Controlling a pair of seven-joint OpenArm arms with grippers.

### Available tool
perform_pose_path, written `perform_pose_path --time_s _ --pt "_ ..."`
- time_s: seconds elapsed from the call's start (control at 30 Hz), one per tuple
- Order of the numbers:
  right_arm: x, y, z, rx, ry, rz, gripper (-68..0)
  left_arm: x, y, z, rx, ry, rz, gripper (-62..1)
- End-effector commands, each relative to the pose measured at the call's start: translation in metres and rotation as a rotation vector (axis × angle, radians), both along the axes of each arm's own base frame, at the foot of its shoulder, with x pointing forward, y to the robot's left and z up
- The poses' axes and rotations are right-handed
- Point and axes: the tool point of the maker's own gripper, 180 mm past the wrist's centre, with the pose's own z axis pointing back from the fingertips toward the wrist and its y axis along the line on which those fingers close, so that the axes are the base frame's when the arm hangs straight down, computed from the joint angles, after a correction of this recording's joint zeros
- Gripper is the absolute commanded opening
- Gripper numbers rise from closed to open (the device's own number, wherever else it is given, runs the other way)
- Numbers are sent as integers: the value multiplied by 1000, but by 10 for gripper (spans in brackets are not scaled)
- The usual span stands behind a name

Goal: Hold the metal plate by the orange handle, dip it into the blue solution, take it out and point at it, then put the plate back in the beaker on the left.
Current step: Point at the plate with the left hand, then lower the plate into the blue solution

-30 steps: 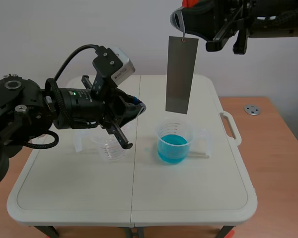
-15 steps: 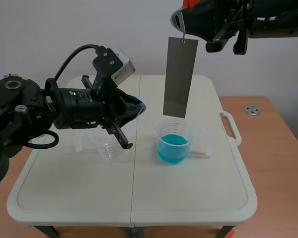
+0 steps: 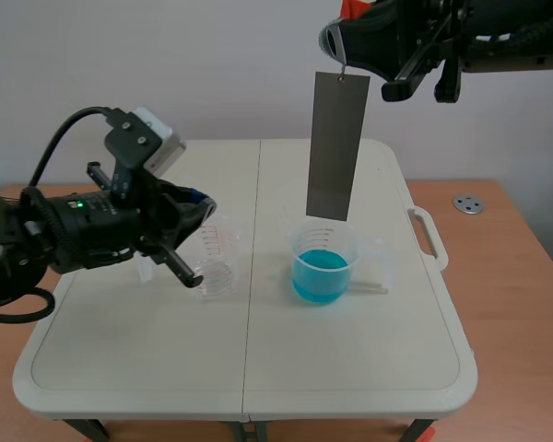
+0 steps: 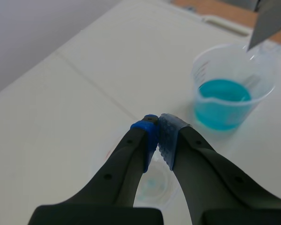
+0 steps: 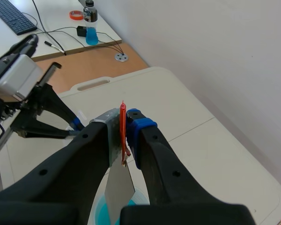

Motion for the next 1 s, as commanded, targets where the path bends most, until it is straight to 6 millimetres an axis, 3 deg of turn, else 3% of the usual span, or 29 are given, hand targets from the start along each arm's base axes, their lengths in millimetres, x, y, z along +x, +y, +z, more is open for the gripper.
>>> perform_pose_path --time_s 0.0,0.27,0.47,0.6,0.97 --pt "-1 2 12 15 -36 16 -660 2 18 16 -4 -56 39 -582" --pt "2 0 8 21 -23 8 -660 -25 98 16 89 -66 173 -582" --pt "10 -8 -4 26 11 -21 -660 -64 141 -7 160 7 236 -582" --pt "14 -11 -9 39 28 -33 -660 -102 156 -30 144 113 277 -582" --pt "23 -20 -20 49 39 -69 -660 -198 151 -73 117 346 270 -582"
